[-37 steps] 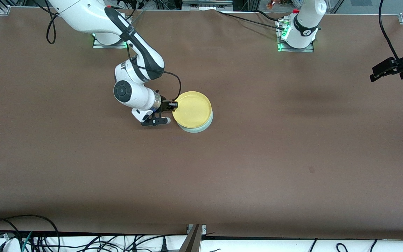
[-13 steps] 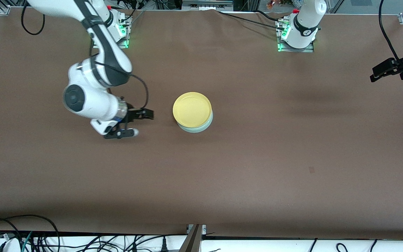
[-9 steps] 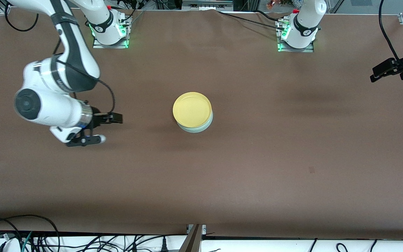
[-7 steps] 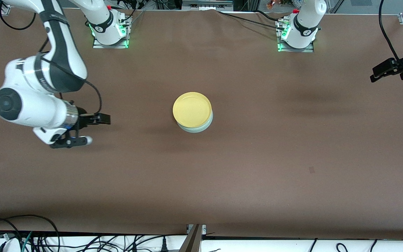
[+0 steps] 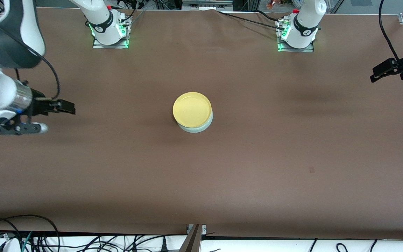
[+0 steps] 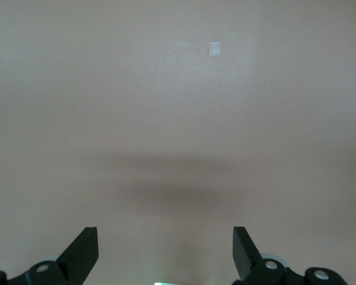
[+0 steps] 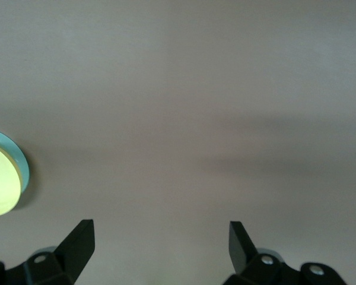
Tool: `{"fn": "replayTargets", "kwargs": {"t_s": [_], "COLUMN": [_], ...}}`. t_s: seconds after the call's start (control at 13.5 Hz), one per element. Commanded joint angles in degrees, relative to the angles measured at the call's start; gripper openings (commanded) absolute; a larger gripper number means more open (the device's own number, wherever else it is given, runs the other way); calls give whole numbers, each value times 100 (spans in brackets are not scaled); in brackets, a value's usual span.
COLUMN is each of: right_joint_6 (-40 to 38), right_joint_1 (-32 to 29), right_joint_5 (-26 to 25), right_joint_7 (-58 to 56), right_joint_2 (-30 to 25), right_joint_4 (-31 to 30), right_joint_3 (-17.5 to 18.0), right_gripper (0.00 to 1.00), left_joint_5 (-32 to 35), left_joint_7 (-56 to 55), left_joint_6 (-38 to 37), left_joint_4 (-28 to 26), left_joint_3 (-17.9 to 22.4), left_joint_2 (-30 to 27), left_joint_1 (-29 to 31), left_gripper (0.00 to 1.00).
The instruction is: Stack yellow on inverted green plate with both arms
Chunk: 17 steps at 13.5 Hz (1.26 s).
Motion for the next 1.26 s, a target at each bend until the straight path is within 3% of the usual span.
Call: {"fn": "replayTargets", "kwargs": {"t_s": [0.0,0.45,0.59,1.19], "right_joint_6": [-179,-451,-748,-899], "right_joint_1": [-370,-546,-582,-582], "right_joint_5": [-113,-183,-472,-465], "right_joint_7": [-65,-292,-478,-495], "right_joint_2": [-350,-877,-913,-869], "right_joint_4": [-76,-120,-85,-67], "right_joint_3": [87,261,411,359], "right_gripper": [100,100,100,100], "left_joint_5": [-87,-87,-87,-87], "left_joint_7": [116,116,116,116], "left_joint_6": [16,16,16,16], "left_joint_4": [54,54,54,54], "left_joint_3": [-19,-19,-19,-19], "left_joint_2": [1,1,1,-8], "left_joint_1": [39,39,39,39], "left_gripper": [100,100,100,100]}}
